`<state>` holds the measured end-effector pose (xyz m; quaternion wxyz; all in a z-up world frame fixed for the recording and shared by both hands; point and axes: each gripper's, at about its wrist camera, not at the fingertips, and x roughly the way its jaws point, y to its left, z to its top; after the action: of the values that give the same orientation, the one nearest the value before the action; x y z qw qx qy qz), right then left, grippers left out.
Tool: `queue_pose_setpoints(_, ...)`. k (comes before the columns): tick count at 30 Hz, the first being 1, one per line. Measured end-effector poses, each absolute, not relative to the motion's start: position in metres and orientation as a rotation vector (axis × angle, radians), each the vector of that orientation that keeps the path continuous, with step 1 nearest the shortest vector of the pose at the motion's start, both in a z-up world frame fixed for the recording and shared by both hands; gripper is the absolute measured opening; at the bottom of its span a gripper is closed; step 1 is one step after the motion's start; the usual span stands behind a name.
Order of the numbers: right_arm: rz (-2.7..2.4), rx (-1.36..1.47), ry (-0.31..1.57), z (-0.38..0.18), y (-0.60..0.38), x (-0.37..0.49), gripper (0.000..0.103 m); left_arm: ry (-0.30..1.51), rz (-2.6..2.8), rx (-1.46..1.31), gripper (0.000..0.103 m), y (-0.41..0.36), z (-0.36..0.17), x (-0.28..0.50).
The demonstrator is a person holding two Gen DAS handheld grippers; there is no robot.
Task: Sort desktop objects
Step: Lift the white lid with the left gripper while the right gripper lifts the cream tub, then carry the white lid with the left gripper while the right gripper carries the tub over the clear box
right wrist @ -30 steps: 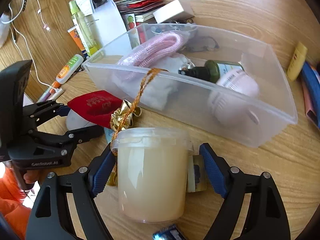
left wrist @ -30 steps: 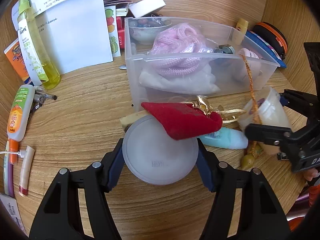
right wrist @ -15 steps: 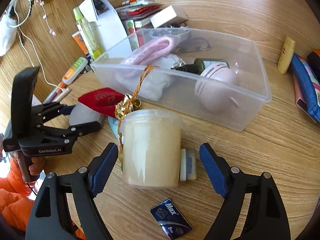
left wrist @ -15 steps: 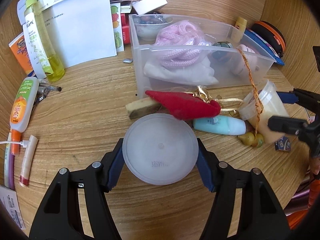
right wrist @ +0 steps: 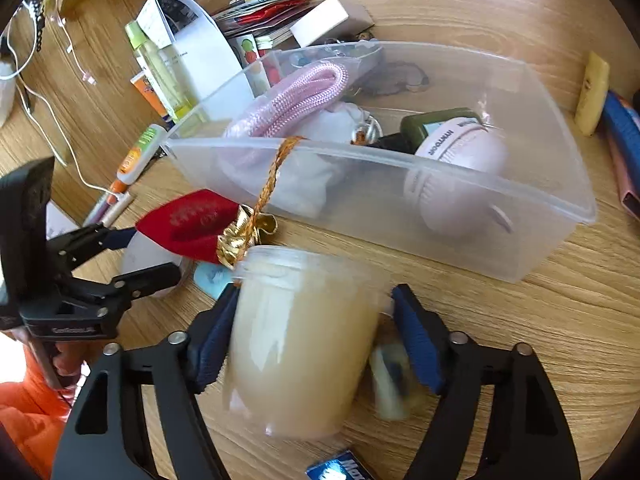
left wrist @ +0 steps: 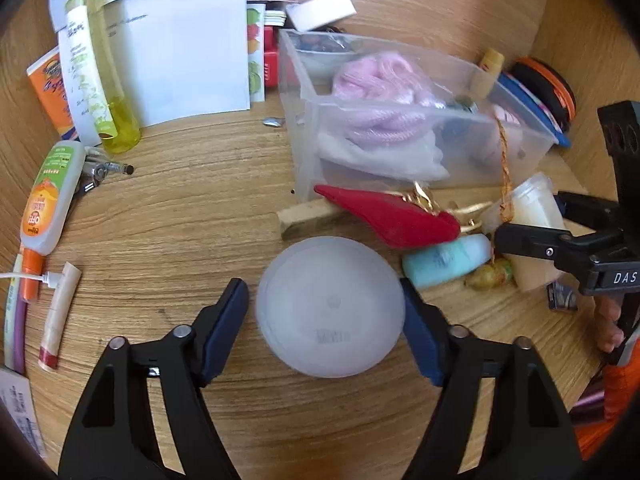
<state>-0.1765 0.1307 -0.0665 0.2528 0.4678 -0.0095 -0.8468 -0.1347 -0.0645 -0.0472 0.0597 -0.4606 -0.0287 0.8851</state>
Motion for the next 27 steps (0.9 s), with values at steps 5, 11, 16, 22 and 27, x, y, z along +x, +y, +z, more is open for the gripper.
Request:
queue_pose_setpoints(5,-2.363,1.244,-0.036,-0.06,0.14,-0.171,0.066,-0.082,2.73,-1.391,0.066,-0.073,-0.046,-0.13)
queue_pose_setpoints(11,-2.438,1.19,-0.096,-0.045,0.161,-0.165,0.065,-0.127,2.777,-1.344,0.066,-0.081,-0.035,-0.125)
queue_pose_setpoints(16,-2.467,1.173,-0.141,-0.041,0.177,-0.162,0.065,-0.152,2.804,-1.279,0.066,-0.08,-0.022,-0.125)
queue_pose_setpoints(22,-2.489,1.166,-0.172,-0.039,0.186,-0.157,0.065,-0.158,2.824,-1.217,0.066,-0.078,-0.008,-0.122)
queue_pose_setpoints(27,-2.528,1.125,-0.158,-0.028,0.193,-0.155,0.065,-0.153,2.842,-1.159,0.066,-0.076,0.005,-0.125)
